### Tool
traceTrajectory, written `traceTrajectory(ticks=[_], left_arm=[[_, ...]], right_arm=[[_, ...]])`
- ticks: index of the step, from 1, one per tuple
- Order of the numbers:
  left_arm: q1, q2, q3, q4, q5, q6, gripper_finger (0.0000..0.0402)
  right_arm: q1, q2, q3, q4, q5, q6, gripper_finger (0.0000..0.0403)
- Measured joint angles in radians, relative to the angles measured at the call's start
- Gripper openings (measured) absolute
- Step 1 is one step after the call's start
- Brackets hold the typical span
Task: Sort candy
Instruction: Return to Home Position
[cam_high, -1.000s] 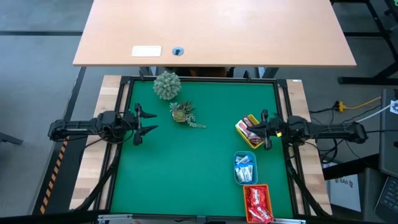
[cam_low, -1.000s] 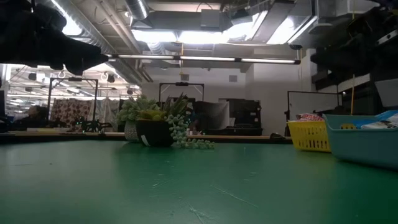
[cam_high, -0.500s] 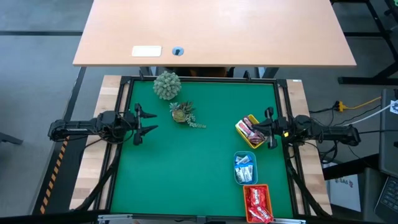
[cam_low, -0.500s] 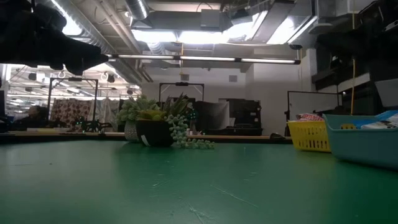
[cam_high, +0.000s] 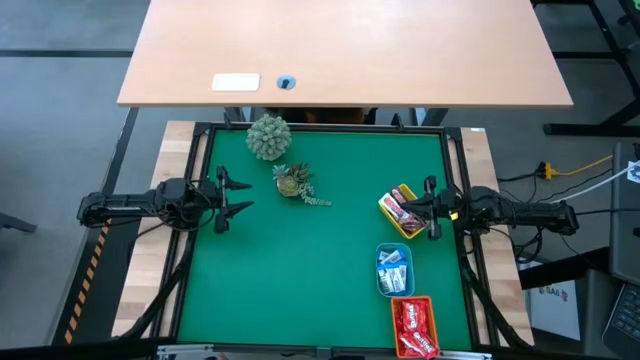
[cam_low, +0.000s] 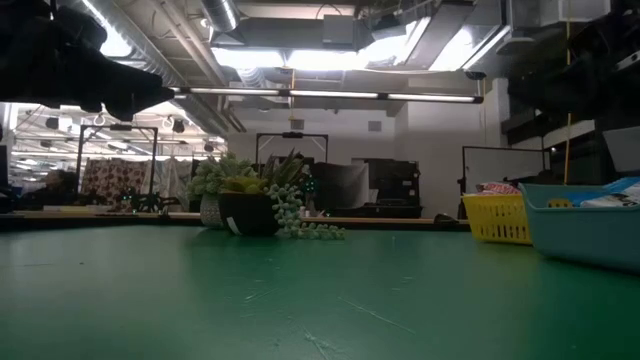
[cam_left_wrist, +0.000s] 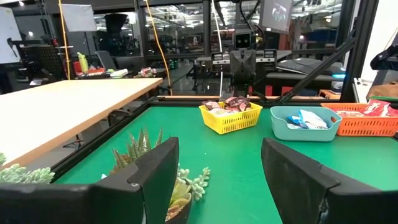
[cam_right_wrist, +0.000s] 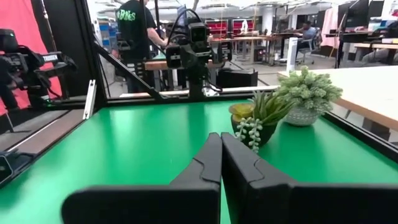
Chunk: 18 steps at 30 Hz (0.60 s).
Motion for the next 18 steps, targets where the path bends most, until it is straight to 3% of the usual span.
traceTrajectory(ticks=[18], left_arm=[[0.0,0.0,0.0,0.0,0.0,-0.001,0.0223]], right_arm=[[0.0,0.0,0.0,-0.003,0.0,0.089,0.0001]])
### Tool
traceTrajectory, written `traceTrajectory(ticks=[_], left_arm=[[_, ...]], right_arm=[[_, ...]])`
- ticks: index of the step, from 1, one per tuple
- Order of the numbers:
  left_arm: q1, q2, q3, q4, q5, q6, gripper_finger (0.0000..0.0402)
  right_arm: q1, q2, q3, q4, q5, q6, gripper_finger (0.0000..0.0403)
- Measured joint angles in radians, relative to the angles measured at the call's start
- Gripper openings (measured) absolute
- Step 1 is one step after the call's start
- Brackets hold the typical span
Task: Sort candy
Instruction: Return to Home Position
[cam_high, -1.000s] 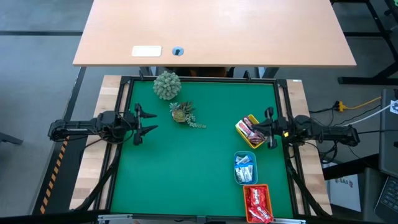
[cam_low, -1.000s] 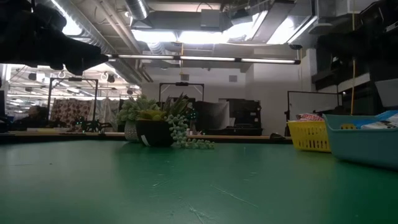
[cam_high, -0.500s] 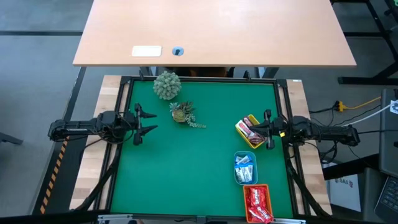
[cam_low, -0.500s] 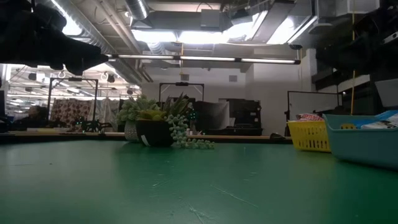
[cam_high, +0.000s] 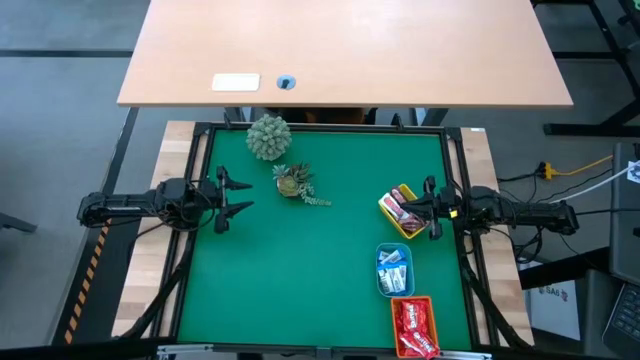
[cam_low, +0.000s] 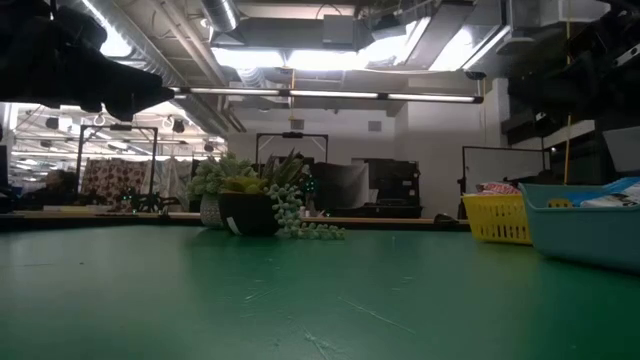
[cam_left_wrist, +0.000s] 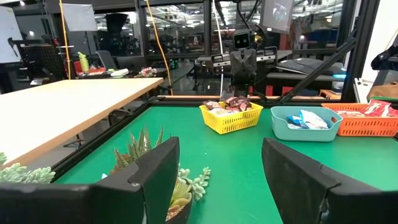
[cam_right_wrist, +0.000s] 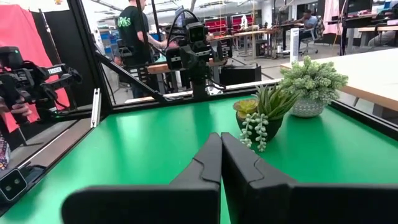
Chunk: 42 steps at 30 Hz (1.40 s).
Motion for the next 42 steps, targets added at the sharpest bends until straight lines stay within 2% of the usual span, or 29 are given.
traceTrajectory(ticks=[13,17,22,33,37,42], left_arm=[[0.0,0.0,0.0,0.0,-0.006,0.003,0.0223],[0.0,0.0,0.0,-0.012,0.057,0.003,0.0217],[0.0,0.001,0.0,-0.02,0.12,0.002,0.0175],[0.0,0.001,0.001,-0.022,0.121,0.002,0.0043],[0.0,0.001,0.001,-0.022,0.118,0.002,0.0016],[0.0,0.001,0.001,-0.022,0.114,0.002,0.0002]], right_arm=[[0.0,0.0,0.0,-0.001,0.0,-0.001,0.0001],[0.0,0.0,0.0,-0.001,0.0,-0.001,0.0001],[0.0,0.0,0.0,-0.001,0.0,-0.001,0.0001],[0.0,0.0,0.0,-0.001,0.0,-0.001,0.0001],[0.0,0.0,0.0,-0.002,0.0,-0.001,0.0001],[0.0,0.0,0.0,-0.002,0.0,-0.001,0.0001]])
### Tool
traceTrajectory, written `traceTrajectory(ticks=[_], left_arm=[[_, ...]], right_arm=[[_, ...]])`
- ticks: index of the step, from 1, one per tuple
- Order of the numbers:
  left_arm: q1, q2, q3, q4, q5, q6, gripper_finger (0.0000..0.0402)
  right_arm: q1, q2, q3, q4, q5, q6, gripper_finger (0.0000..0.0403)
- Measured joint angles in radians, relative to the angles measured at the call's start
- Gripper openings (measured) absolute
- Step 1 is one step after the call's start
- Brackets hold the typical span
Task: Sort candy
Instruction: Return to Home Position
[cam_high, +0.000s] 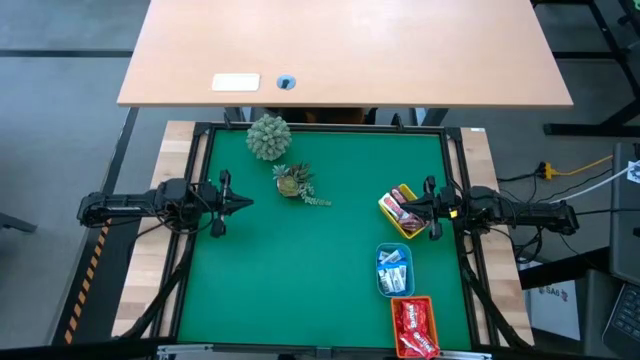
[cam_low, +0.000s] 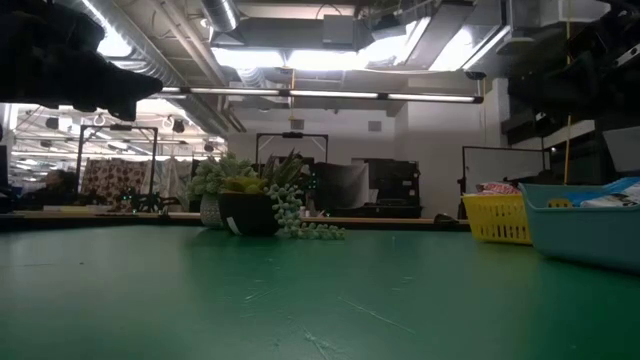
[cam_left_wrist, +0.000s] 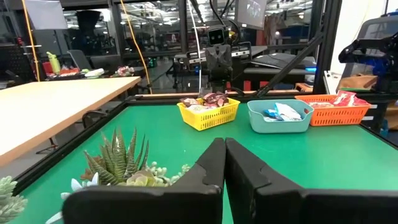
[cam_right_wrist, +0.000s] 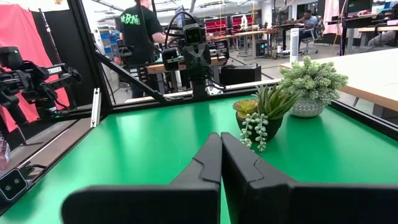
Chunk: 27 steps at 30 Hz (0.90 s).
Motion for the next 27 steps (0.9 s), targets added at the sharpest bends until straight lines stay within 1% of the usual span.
traceTrajectory(ticks=[12,27], left_arm=[[0.0,0.0,0.0,0.0,-0.001,0.0,0.0019],[0.0,0.0,0.0,0.0,-0.001,0.0,0.002]], right_arm=[[0.0,0.0,0.0,0.0,0.0,0.0,0.0001],[0.0,0.0,0.0,0.0,0.0,0.0,0.0001]])
